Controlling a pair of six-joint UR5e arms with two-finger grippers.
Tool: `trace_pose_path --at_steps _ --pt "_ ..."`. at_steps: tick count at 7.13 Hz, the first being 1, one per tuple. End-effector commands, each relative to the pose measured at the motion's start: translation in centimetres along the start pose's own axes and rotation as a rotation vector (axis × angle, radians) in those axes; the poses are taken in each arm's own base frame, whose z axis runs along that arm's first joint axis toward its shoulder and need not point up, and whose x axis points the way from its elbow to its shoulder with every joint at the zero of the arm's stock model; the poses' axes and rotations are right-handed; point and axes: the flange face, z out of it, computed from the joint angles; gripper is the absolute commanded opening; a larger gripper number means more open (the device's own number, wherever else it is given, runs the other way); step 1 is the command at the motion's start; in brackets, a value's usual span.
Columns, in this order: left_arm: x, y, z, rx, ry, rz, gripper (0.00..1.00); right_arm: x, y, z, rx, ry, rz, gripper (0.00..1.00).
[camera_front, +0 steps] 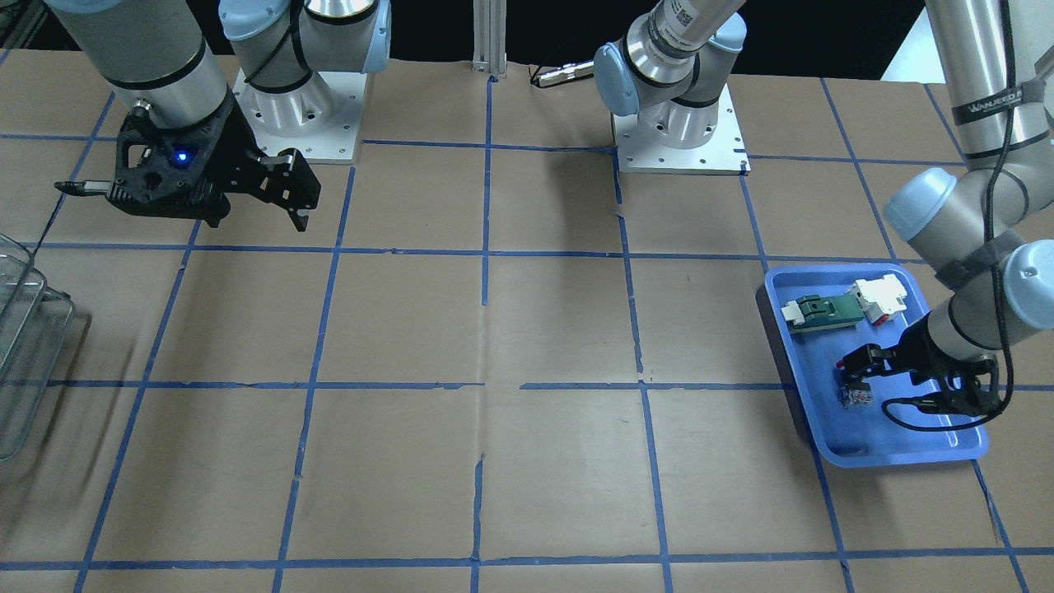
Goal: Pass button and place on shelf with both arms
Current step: 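Close the left gripper on the red push button and lift it, then carry the button toward the table center while the right gripper moves to meet it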
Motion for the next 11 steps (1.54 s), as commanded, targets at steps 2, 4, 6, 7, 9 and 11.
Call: trace_pose_path --at_steps 2,4,6,7,9,11 --pt "0.1 1.3 4.3 -0.072 0.029 0.043 0.55 -0.1 -0.1 0.1 -0.003 -0.001 -0.001 1.00" --pt "0.1 1.2 3.5 -0.064 0.025 0.092 0.00 -0.1 -0.2 0.2 0.000 -0.001 -0.003 1.00" --pt "0.0 0.3 1.7 -0.031 0.005 0.204 0.00 -0.1 -0.3 0.1 0.010 -0.009 0.000 1.00" --pt "0.5 -0.6 -1.1 0.001 -0.009 0.316 0.00 -0.1 -0.4 -0.4 0.041 -0.014 -0.001 1.00" --pt "5.7 -4.1 -8.1 0.093 -0.028 0.623 0.00 -0.4 -2.1 -1.4 0.124 -0.039 0.008 1.00" --pt "17.7 -6.8 -15.5 0.135 -0.055 0.960 0.00 -0.5 -3.1 -1.8 0.113 -0.089 -0.004 1.00"
